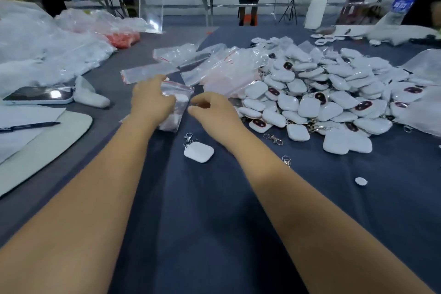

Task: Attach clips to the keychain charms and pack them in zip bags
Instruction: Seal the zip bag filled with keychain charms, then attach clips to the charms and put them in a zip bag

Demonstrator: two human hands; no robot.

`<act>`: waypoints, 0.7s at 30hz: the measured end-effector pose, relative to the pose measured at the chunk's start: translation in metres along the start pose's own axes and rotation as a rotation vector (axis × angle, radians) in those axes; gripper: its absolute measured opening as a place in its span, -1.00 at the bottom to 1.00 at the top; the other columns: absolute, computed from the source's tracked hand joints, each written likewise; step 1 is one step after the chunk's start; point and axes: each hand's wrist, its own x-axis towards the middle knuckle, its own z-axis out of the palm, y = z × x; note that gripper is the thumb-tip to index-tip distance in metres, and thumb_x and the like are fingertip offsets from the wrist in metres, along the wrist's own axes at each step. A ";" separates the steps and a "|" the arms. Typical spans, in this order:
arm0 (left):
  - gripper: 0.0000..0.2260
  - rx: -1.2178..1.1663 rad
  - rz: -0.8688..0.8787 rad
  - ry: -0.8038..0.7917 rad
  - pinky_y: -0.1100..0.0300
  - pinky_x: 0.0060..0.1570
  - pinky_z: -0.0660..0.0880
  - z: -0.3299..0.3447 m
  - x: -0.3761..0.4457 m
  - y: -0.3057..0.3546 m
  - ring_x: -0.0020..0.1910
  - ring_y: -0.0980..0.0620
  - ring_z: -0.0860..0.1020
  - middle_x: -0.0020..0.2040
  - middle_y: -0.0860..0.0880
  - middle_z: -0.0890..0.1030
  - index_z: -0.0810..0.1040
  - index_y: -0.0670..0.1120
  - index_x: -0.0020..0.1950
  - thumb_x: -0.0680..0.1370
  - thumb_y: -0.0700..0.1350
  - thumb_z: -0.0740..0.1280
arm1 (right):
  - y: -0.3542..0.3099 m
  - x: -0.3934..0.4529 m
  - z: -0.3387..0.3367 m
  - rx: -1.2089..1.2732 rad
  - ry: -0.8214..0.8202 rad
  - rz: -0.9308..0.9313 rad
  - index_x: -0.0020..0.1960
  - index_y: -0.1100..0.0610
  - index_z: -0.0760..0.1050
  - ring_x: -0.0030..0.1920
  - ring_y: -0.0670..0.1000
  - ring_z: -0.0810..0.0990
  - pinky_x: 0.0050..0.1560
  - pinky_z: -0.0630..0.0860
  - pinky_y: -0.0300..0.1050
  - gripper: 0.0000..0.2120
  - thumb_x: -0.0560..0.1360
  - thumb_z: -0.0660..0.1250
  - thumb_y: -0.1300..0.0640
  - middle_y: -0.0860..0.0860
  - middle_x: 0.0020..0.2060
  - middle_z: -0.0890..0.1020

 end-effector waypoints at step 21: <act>-0.59 -0.729 0.103 0.066 0.22 -0.41 0.19 0.072 -0.069 0.117 -0.46 0.12 0.21 -0.51 0.12 0.23 0.21 -0.02 -0.40 0.62 -0.02 0.22 | 0.056 -0.067 -0.092 0.050 0.337 0.023 0.03 -0.04 0.56 -0.18 -0.21 0.55 -0.10 0.46 -0.35 -0.84 0.58 0.22 0.14 -0.15 -0.17 0.63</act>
